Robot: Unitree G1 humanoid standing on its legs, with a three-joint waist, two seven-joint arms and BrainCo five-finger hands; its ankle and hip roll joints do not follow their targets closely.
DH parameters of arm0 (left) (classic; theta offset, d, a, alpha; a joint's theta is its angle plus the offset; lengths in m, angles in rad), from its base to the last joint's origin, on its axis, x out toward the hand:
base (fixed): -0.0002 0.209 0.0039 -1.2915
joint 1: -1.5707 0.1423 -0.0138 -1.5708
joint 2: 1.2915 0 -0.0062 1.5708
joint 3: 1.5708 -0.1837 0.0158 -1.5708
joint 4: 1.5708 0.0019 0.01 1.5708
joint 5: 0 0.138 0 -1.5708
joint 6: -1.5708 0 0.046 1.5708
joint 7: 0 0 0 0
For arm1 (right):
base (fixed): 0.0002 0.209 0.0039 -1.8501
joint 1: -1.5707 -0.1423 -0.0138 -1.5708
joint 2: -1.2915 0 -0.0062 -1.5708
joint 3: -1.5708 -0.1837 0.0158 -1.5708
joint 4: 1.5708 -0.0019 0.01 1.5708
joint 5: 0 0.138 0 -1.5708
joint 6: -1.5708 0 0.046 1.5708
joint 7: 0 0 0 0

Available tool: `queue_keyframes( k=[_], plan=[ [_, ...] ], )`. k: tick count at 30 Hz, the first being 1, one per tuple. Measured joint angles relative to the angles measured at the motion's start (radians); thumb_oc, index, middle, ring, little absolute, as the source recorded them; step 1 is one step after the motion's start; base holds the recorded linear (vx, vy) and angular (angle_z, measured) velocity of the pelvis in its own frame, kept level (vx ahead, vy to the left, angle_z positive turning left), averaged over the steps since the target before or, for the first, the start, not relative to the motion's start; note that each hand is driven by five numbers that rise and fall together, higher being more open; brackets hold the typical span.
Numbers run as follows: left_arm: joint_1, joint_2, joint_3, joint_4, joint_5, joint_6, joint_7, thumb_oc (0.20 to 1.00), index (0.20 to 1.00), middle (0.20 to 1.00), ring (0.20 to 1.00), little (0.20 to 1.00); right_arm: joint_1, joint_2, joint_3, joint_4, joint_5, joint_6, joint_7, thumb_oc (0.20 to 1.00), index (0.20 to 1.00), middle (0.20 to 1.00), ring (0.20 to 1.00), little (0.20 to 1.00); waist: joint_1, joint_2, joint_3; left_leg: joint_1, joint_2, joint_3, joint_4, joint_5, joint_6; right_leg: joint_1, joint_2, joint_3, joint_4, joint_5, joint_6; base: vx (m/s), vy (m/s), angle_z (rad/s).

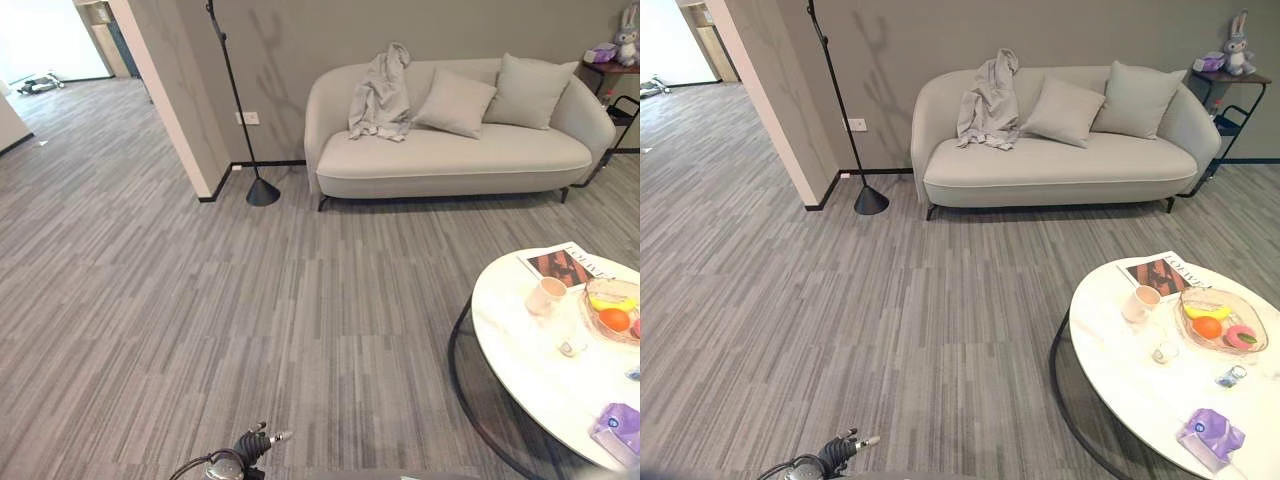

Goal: Hang the clothes on the sofa on the clothes rack.

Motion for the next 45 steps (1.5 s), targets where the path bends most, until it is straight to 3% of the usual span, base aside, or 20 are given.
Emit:
queue_keyframes(
  k=[8, 16, 26, 27, 29, 30, 32, 35, 38, 40, 41, 42, 44, 45],
  plan=[
    [0.0, -0.001, 0.017, 0.005, -0.001, 0.0, 0.0, 1.0, 1.0, 1.0, 1.0, 1.0, -0.015, -0.004, 0.0, 0.001, -0.001, -0.004, -0.001, 1.0, 1.0, 1.0, 1.0, 1.0, 0.0, -0.008, 0.013, 0.035, 0.001, -0.002, -0.033, 0.002, -0.004, 0.068, 0.003, 0.004, -0.106, 0.044, 0.002, 0.0, -0.006, -0.01],
    [0.0, -0.001, 0.015, 0.005, -0.001, 0.0, -0.005, 1.0, 1.0, 1.0, 1.0, 1.0, -0.018, -0.004, 0.0, 0.0, 0.0, -0.004, 0.0, 1.0, 1.0, 1.0, 1.0, 1.0, -0.001, -0.027, 0.033, 0.049, 0.0, 0.004, -0.046, 0.003, -0.005, 0.076, 0.003, 0.012, -0.118, 0.047, 0.005, 0.01, -0.023, -0.02],
    [-0.004, 0.013, 0.019, -0.005, -0.002, 0.001, -0.005, 1.0, 1.0, 1.0, 1.0, 1.0, -0.038, -0.003, -0.019, -0.001, 0.028, -0.004, 0.016, 1.0, 1.0, 1.0, 1.0, 1.0, 0.002, -0.016, 0.057, 0.045, 0.007, 0.004, -0.042, 0.004, -0.01, 0.076, 0.013, 0.021, -0.118, 0.041, 0.008, 0.01, -0.11, 0.0],
    [-0.021, 0.019, 0.026, -0.002, -0.003, 0.001, -0.004, 1.0, 1.0, 1.0, 1.0, 1.0, -0.066, 0.007, -0.017, -0.001, 0.048, -0.005, 0.023, 1.0, 1.0, 1.0, 1.0, 1.0, 0.002, -0.035, 0.088, -0.008, 0.007, -0.008, 0.045, -0.009, -0.038, 0.068, 0.02, 0.039, -0.116, 0.035, 0.005, -0.11, -0.241, 0.16],
    [-0.053, 0.028, 0.027, -0.004, -0.015, 0.001, -0.004, 1.0, 1.0, 1.0, 1.0, 1.0, -0.083, 0.019, -0.017, -0.006, 0.058, -0.007, 0.024, 1.0, 1.0, 1.0, 1.0, 1.0, 0.003, -0.07, 0.134, -0.114, -0.011, -0.044, 0.223, -0.015, -0.049, 0.06, 0.016, 0.066, -0.11, 0.039, -0.036, -0.09, -0.186, 0.38],
    [-0.071, 0.026, 0.026, -0.007, -0.042, 0.0, -0.003, 1.0, 1.0, 1.0, 1.0, 1.0, -0.088, 0.019, -0.018, -0.014, 0.06, -0.013, 0.024, 1.0, 1.0, 1.0, 1.0, 1.0, 0.008, -0.085, 0.156, -0.209, -0.023, -0.066, 0.37, -0.007, -0.062, 0.027, 0.015, 0.063, -0.075, 0.035, -0.063, 0.04, -0.114, 0.37],
    [-0.094, 0.027, 0.045, -0.026, -0.091, 0.002, 0.0, 1.0, 1.0, 1.0, 1.0, 1.0, -0.119, 0.018, -0.013, -0.02, 0.092, -0.02, 0.019, 1.0, 1.0, 1.0, 1.0, 1.0, 0.031, -0.1, 0.214, -0.38, -0.044, -0.136, 0.623, 0.037, -0.117, 0.007, 0.021, 0.065, -0.036, 0.025, -0.084, 0.15, -0.057, 0.09],
    [-0.079, 0.018, 0.055, -0.022, -0.118, 0.004, -0.001, 1.0, 1.0, 1.0, 1.0, 1.0, -0.128, 0.014, -0.008, -0.02, 0.101, -0.021, 0.018, 1.0, 1.0, 1.0, 1.0, 1.0, 0.029, -0.086, 0.215, -0.38, -0.024, -0.129, 0.381, 0.038, -0.113, 0.023, 0.034, 0.062, -0.079, 0.034, -0.086, 0.28, 0.028, 0.03],
    [-0.077, 0.002, 0.055, -0.006, -0.117, 0.003, -0.001, 1.0, 1.0, 1.0, 1.0, 1.0, -0.158, 0.003, 0.005, -0.02, 0.116, -0.02, 0.018, 1.0, 1.0, 1.0, 1.0, 1.0, 0.031, -0.047, 0.225, -0.324, -0.016, -0.126, -0.049, 0.092, -0.149, 0.047, 0.05, 0.1, -0.12, 0.046, -0.073, 0.33, 0.067, -0.12],
    [-0.068, -0.015, 0.056, -0.006, -0.117, 0.002, 0.0, 1.0, 1.0, 1.0, 1.0, 1.0, -0.18, -0.018, 0.014, -0.023, 0.115, -0.022, 0.02, 1.0, 1.0, 1.0, 1.0, 1.0, 0.056, -0.007, 0.236, -0.347, 0.005, -0.12, -0.083, 0.107, -0.17, 0.06, 0.081, 0.154, -0.121, 0.045, -0.086, 0.57, 0.181, -0.68],
    [-0.055, -0.019, 0.086, 0.017, -0.116, 0.003, -0.001, 1.0, 1.0, 1.0, 1.0, 1.0, -0.197, -0.021, 0.014, -0.013, 0.114, -0.021, 0.021, 1.0, 1.0, 1.0, 1.0, 1.0, 0.077, 0.011, 0.229, -0.343, 0.029, -0.049, -0.083, 0.119, -0.176, 0.075, 0.092, 0.197, -0.121, 0.03, -0.088, 0.47, 0.201, -1.03],
    [-0.051, -0.02, 0.107, 0.033, -0.116, 0.003, 0.0, 1.0, 1.0, 1.0, 1.0, 1.0, -0.196, -0.019, 0.012, -0.009, 0.114, -0.022, 0.021, 1.0, 1.0, 1.0, 1.0, 1.0, 0.088, 0.009, 0.228, -0.321, 0.029, -0.02, -0.075, 0.122, -0.158, 0.09, 0.086, 0.212, -0.122, 0.018, -0.09, 0.33, 0.156, -0.95],
    [-0.021, -0.017, 0.132, 0.034, -0.116, 0.002, 0.002, 1.0, 1.0, 1.0, 1.0, 1.0, -0.166, -0.015, 0.019, -0.009, 0.112, -0.029, 0.021, 1.0, 1.0, 1.0, 1.0, 1.0, 0.082, -0.008, 0.18, -0.315, 0.006, -0.027, -0.076, 0.142, -0.111, 0.112, 0.069, 0.223, -0.12, -0.011, -0.097, 0.41, 0.164, -0.37],
    [-0.016, -0.016, 0.128, 0.03, -0.115, 0.0, 0.001, 1.0, 1.0, 1.0, 1.0, 1.0, -0.149, -0.018, 0.011, -0.015, 0.107, -0.025, 0.022, 1.0, 1.0, 1.0, 1.0, 1.0, 0.078, -0.009, 0.159, -0.293, -0.003, -0.027, -0.075, 0.149, -0.1, 0.127, 0.065, 0.231, -0.119, -0.027, -0.07, 0.64, 0.244, -0.08]
  ],
)
